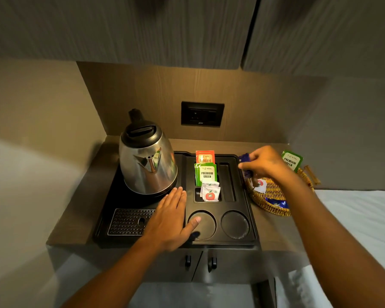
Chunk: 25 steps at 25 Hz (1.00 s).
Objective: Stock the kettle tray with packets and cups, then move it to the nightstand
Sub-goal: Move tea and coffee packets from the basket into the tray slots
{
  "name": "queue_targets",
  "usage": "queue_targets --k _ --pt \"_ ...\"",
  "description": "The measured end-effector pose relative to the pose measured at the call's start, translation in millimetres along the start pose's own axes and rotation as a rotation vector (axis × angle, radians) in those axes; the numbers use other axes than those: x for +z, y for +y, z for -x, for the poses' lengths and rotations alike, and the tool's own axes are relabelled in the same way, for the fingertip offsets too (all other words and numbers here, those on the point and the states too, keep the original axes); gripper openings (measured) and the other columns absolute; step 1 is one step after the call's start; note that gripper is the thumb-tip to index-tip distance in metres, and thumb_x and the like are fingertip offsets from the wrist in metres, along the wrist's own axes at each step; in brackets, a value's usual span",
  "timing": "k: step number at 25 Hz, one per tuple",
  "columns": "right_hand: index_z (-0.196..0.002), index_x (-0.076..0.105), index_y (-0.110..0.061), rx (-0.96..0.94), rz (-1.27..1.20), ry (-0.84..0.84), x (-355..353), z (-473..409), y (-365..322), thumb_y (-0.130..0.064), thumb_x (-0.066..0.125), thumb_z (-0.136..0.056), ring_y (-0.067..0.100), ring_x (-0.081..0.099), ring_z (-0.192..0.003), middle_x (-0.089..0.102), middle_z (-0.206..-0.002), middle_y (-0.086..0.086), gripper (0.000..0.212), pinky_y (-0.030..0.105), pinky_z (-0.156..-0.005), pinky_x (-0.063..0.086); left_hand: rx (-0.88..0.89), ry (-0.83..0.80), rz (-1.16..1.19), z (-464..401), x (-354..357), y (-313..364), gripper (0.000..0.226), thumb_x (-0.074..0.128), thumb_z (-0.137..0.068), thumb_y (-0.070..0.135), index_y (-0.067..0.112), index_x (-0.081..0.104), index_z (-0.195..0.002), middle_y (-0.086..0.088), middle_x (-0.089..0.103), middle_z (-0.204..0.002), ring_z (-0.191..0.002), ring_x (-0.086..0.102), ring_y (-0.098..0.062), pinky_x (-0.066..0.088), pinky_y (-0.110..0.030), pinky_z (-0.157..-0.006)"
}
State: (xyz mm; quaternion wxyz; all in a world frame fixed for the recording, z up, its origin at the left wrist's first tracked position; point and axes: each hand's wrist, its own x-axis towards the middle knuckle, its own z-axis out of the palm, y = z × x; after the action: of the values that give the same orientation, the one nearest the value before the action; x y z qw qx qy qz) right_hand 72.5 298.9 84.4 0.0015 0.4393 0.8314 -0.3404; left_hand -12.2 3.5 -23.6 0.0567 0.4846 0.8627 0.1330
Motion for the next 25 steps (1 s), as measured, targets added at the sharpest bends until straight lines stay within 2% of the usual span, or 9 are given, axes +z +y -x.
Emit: queue_targets --k 4,6,10,13,16,18,19,22,25 --pt "-0.069 0.061 -0.007 0.139 0.036 0.027 57 -20 -40 -0.022 0.082 -0.076 0.022 0.062 -0.053 0.061 -0.066 0.007 0.026 0.027 -0.04 0.048 -0.016 -0.01 -0.009 -1 -3 1 0.088 0.011 -0.088 0.075 0.017 0.003 -0.153 0.0 0.0 -0.161 -0.143 -0.012 -0.01 -0.003 -0.033 -0.115" --pt "-0.077 0.064 -0.005 0.147 0.057 0.025 65 -26 -41 -0.021 0.082 -0.076 0.023 0.063 -0.057 0.061 -0.069 0.008 0.024 0.03 -0.048 0.054 -0.018 -0.008 -0.004 0 -4 3 0.087 0.011 -0.088 0.075 0.017 0.003 -0.153 0.0 -0.001 -0.161 -0.145 -0.01 -0.011 -0.002 -0.033 -0.115" --pt "-0.079 0.066 -0.007 0.028 0.099 0.259 29 -26 -14 -0.024 0.078 -0.077 0.029 0.066 -0.073 0.063 -0.073 0.009 0.021 0.029 -0.056 0.046 -0.008 -0.011 -0.01 0 -4 4 0.087 0.011 -0.089 0.074 0.016 0.002 -0.153 -0.001 -0.001 -0.161 -0.145 -0.01 -0.012 -0.004 -0.032 -0.115" --pt "-0.083 0.066 -0.006 0.151 0.224 0.365 -11 -24 42 -0.017 0.069 -0.083 0.026 0.058 -0.061 0.055 -0.065 0.008 0.012 0.027 -0.053 0.041 0.001 -0.01 -0.011 0 -4 3 0.087 0.01 -0.088 0.074 0.015 0.003 -0.153 -0.001 -0.001 -0.161 -0.145 -0.01 -0.013 -0.003 -0.033 -0.116" --pt "-0.1 0.063 -0.003 0.321 0.363 0.245 -18 -12 91 -0.013 0.075 -0.077 0.028 0.063 -0.084 0.064 -0.092 0.015 0.027 0.036 -0.068 0.056 -0.004 -0.006 -0.02 0 -4 3 0.087 0.01 -0.088 0.074 0.016 0.002 -0.153 -0.001 -0.001 -0.161 -0.146 -0.009 -0.013 -0.002 -0.033 -0.116" --pt "-0.108 0.062 -0.004 0.323 0.422 0.217 -11 -10 104 -0.007 0.079 -0.069 0.029 0.06 -0.105 0.061 -0.11 0.017 0.043 0.037 -0.078 0.055 -0.005 -0.004 -0.022 0 -2 2 0.087 0.01 -0.088 0.075 0.017 0.002 -0.153 -0.001 0.0 -0.161 -0.146 -0.008 -0.013 -0.003 -0.033 -0.115" --pt "-0.11 0.062 -0.004 0.314 0.425 0.226 -9 -10 106 -0.005 0.079 -0.066 0.029 0.059 -0.105 0.06 -0.11 0.016 0.047 0.037 -0.075 0.054 -0.005 -0.006 -0.024 0 -1 1 0.087 0.009 -0.088 0.075 0.017 0.002 -0.153 -0.001 0.0 -0.161 -0.146 -0.008 -0.013 -0.003 -0.033 -0.115" --pt "-0.104 0.062 -0.003 0.311 0.391 0.239 -9 -11 103 -0.005 0.079 -0.066 0.024 0.055 -0.084 0.052 -0.082 0.009 0.041 0.031 -0.058 0.05 -0.002 -0.003 -0.03 0 -1 0 0.087 0.009 -0.088 0.075 0.017 0.003 -0.153 -0.001 0.0 -0.161 -0.146 -0.007 -0.014 -0.003 -0.034 -0.115" --pt "-0.099 0.062 -0.004 0.314 0.348 0.249 -12 -5 99 -0.01 0.078 -0.07 0.023 0.059 -0.078 0.054 -0.078 0.009 0.034 0.032 -0.06 0.054 -0.003 -0.001 -0.025 0 -1 1 0.088 0.009 -0.088 0.075 0.016 0.004 -0.153 -0.002 0.001 -0.161 -0.146 -0.007 -0.014 -0.002 -0.034 -0.115"
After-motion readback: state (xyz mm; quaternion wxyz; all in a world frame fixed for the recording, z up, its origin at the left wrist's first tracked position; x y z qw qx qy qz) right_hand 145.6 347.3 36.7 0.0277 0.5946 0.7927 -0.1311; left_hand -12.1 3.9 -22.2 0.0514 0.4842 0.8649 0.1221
